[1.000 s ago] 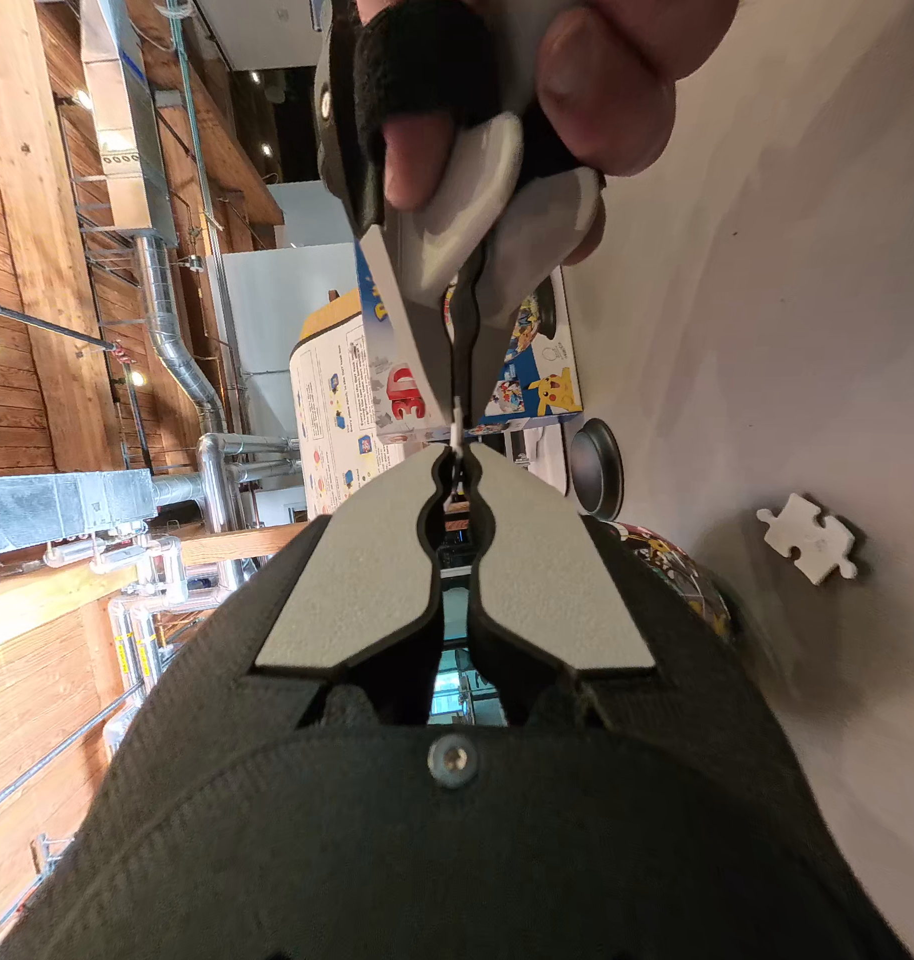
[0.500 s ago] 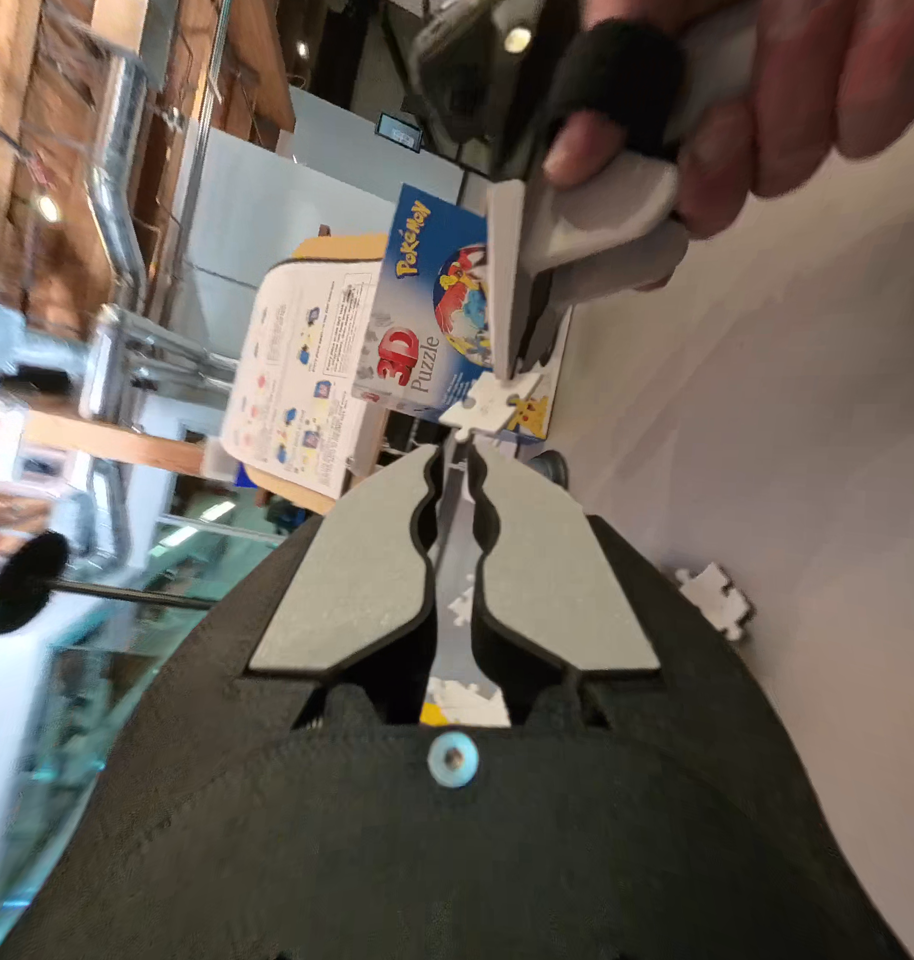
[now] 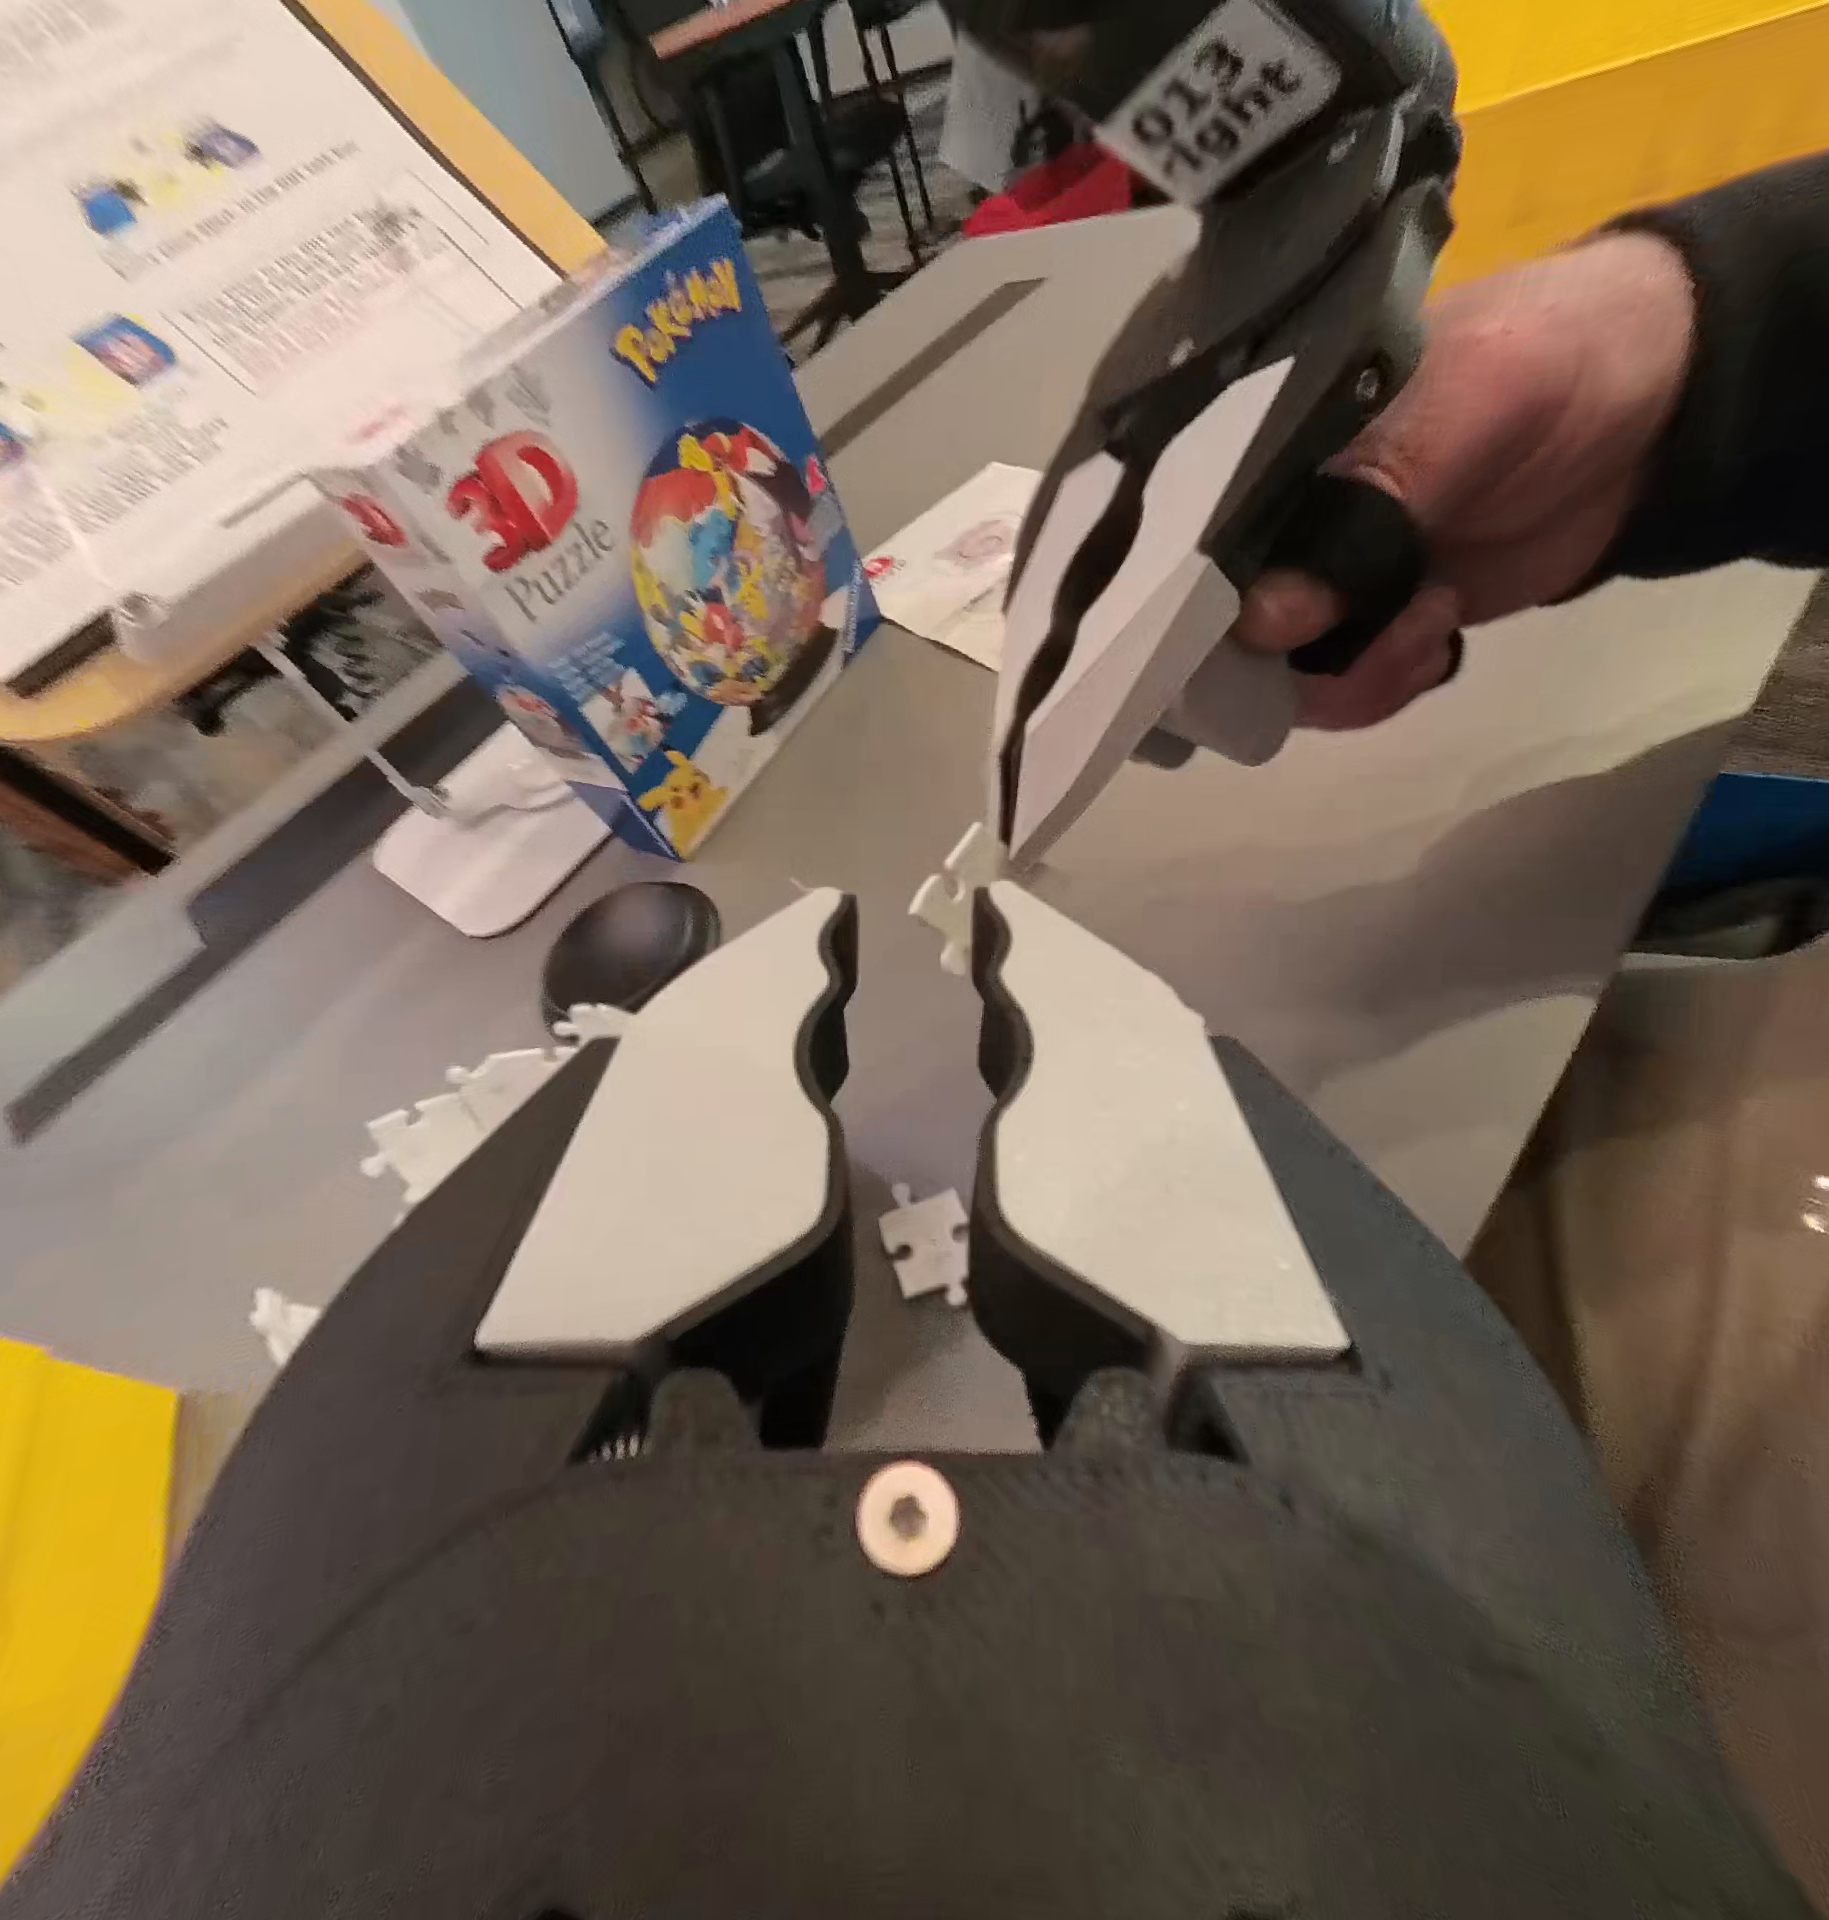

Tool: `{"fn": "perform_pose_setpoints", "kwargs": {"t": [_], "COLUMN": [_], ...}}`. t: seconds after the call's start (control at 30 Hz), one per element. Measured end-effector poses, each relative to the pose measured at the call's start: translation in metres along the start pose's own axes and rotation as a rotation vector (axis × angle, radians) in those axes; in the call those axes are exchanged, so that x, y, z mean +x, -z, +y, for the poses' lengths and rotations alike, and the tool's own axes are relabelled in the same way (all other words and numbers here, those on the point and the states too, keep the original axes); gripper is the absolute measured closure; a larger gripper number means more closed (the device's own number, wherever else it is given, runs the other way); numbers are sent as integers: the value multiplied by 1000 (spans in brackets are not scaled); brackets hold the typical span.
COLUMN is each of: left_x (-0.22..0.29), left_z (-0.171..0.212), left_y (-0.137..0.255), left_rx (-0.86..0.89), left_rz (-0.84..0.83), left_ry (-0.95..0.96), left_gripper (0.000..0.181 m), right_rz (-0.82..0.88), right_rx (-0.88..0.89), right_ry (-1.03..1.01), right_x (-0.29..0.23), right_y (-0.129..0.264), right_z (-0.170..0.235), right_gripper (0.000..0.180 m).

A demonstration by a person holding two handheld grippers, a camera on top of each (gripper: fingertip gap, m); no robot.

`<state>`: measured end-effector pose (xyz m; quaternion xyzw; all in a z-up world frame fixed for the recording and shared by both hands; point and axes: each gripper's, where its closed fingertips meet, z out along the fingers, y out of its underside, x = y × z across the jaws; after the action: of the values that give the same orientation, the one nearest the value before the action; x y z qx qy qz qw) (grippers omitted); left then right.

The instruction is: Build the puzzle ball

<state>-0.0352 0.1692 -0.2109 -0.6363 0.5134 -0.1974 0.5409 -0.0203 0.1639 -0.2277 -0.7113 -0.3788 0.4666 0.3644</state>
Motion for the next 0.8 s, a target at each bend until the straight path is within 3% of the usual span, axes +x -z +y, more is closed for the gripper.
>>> {"fn": "perform_pose_setpoints", "kwargs": {"t": [0.03,0.2,0.33,0.8], "left_x": [3,17,17,3], "left_z": [2,12,19,1], "left_y": [0,2,3,19], "left_rx": [-14,-68,-61,216], "left_rz": [16,82,88,146], "left_ry": [6,21,115,558], "left_gripper": [160,176,178,180], "right_rz": [5,34,86,72], "right_rx": [-36,-166,-211,-19], "right_ry": [45,206,281,60], "right_x": [-3,-14,-12,-14], "right_y": [-2,-13,-19,-26], "right_z": [2,8,10,-9], "right_gripper": [180,180,180,173]}}
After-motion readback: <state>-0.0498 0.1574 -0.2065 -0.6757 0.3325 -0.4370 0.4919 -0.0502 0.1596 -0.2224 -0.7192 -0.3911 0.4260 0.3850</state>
